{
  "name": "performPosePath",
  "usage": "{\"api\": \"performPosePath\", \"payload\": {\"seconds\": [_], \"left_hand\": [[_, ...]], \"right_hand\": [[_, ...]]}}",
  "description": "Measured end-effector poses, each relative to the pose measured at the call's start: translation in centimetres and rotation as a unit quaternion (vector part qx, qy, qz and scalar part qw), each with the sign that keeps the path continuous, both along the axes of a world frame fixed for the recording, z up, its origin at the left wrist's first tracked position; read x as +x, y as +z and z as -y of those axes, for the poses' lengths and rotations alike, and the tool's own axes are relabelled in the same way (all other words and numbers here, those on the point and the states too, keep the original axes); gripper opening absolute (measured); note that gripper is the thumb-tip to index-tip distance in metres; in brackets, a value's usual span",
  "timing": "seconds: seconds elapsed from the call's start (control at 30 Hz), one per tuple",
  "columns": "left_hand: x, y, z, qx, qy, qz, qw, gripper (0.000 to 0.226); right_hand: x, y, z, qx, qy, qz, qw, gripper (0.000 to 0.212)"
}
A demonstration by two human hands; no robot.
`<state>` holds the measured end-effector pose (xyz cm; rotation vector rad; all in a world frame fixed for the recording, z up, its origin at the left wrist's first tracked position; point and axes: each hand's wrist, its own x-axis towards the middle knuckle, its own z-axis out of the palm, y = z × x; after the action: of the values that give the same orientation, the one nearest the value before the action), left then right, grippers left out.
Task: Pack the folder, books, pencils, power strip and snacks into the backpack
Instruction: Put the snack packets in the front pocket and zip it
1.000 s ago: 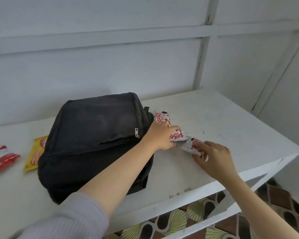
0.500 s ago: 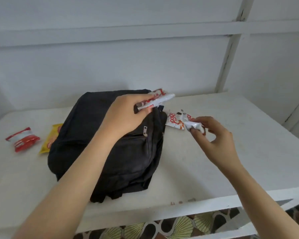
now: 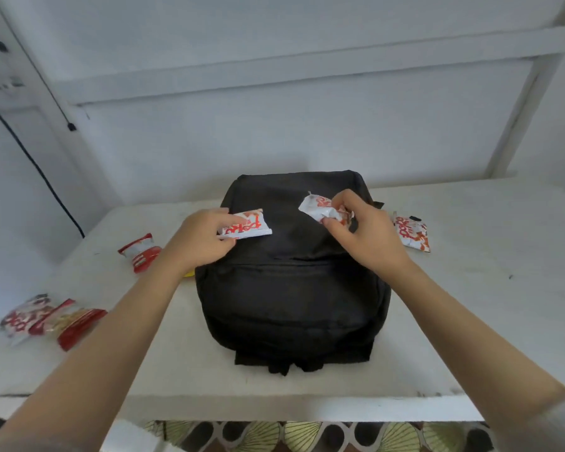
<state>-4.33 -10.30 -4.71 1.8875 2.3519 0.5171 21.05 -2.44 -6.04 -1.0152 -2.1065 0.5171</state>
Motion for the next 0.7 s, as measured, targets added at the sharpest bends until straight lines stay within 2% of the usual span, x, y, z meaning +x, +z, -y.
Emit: {"api": "performPosePath", "payload": {"seconds": [0.07,0.13,0.23,0.37,0.5,0.7], "left_hand": [[-0.1,-0.5,-0.2,0.022,-0.046,0.016,0.999,0.046],[0.4,-0.7,-0.3,0.045,-0.119,0.03,0.991,0.037],[0.8,-1.2,-0.6,0.033,-0.2,0.062,0.977,0.027],[0.6,-1.4,-1.0,0.014,-0.216,0.065,0.974,0.033],[0.7,-1.2,-1.3,0.014,-0.239,0.063,0.969,0.013],[1.0,0.0,-2.0,0.17,-0.213,0.096,0.957,0.009]], "right_hand": [[-0.5,-0.4,0.0,0.008,-0.011,0.003,1.0,0.015],[-0.7,-0.8,0.0,0.023,-0.027,-0.002,0.999,0.016],[-0.8,-1.1,0.5,0.035,-0.06,-0.011,0.998,0.018],[-0.7,-1.2,1.5,0.035,-0.101,-0.014,0.994,0.023],[-0.6,-1.2,2.8,0.061,-0.127,-0.036,0.989,0.021],[-0.5,-0.5,5.6,0.12,-0.157,-0.127,0.972,0.017]]}}
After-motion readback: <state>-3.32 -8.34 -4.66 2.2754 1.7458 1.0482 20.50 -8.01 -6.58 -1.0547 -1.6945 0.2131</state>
